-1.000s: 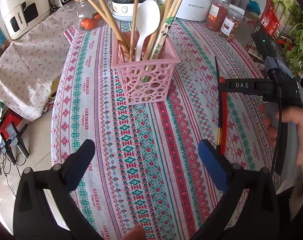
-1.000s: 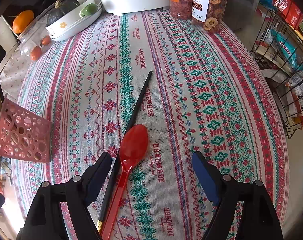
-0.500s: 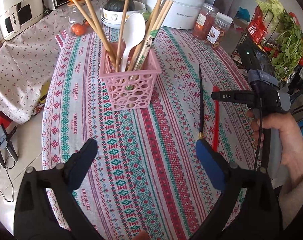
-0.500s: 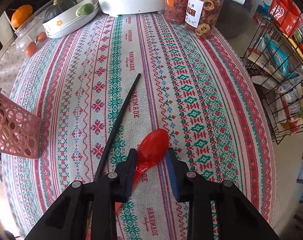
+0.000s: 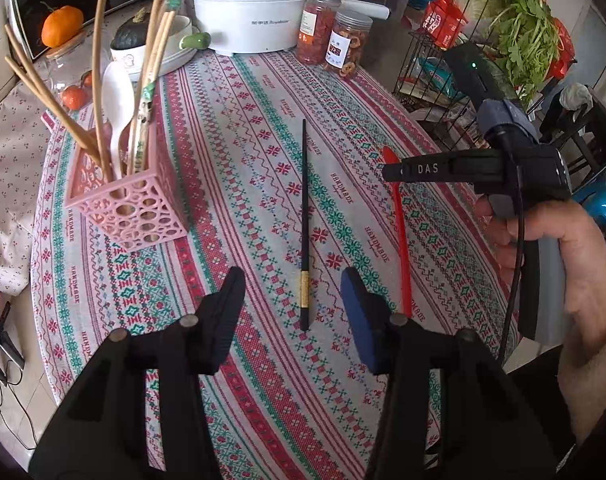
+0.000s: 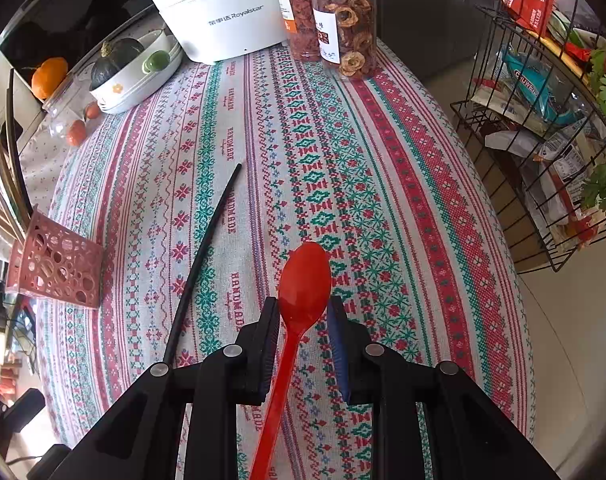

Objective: Organize utensils
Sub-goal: 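Grasp the black chopstick with the left gripper and lift while the right holds the red spoon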

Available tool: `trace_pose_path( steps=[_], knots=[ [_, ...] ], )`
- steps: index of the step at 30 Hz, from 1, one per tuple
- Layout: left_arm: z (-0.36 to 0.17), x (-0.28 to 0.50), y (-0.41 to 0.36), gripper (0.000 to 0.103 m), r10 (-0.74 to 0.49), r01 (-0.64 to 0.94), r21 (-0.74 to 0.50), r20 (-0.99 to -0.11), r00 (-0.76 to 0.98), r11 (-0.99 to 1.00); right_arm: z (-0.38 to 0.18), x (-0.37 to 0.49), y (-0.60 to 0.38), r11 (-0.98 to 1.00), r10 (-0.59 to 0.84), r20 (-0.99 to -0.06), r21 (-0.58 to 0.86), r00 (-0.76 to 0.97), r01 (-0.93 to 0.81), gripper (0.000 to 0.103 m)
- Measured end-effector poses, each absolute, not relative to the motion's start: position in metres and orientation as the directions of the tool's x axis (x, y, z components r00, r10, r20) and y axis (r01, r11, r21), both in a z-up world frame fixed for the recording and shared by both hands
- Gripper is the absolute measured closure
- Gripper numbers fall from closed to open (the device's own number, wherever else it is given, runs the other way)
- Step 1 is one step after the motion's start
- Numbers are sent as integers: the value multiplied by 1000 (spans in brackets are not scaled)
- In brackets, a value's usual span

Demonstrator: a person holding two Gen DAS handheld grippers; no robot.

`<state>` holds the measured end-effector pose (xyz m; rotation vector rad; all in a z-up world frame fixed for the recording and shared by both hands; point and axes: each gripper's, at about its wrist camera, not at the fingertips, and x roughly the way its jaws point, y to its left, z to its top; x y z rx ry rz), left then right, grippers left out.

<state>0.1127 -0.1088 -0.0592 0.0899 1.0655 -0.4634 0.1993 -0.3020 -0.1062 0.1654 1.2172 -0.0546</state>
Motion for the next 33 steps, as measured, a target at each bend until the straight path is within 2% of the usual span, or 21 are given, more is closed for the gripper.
trace_pose_path(
  steps=[2, 6, 9, 15, 17, 19, 22, 30, 33],
  knots=[
    [-65, 127, -127, 55, -310, 418, -135, -870, 385, 898, -104, 197, -310, 986, 56, -936, 107, 346, 129, 78],
    [-81, 176, -150, 71, -303, 381, -164, -889, 343, 910, -99, 191, -317, 986, 72, -934, 120, 349, 118, 78],
    [-92, 208, -164, 71, -263, 348, -135, -898, 353, 928, -95, 189, -321, 985, 90, -930, 136, 357, 104, 78],
    [-111, 247, -185, 71, -256, 299, -161, -914, 314, 940, -90, 192, -324, 983, 121, -923, 162, 365, 83, 78],
    [-117, 253, -192, 74, -243, 296, -150, -919, 310, 943, -90, 194, -324, 984, 124, -923, 163, 364, 77, 78],
    [-122, 259, -197, 85, -229, 290, -140, -925, 303, 947, -91, 196, -325, 983, 131, -923, 169, 362, 76, 78],
    [-130, 263, -204, 91, -210, 280, -128, -935, 287, 951, -91, 197, -328, 982, 138, -922, 176, 361, 75, 78],
    [-129, 260, -205, 96, -175, 270, -93, -940, 294, 958, -92, 196, -331, 981, 135, -923, 176, 360, 82, 78],
    [-119, 245, -196, 97, -195, 276, -108, -930, 313, 955, -88, 193, -330, 981, 137, -919, 176, 370, 76, 78]
  ],
)
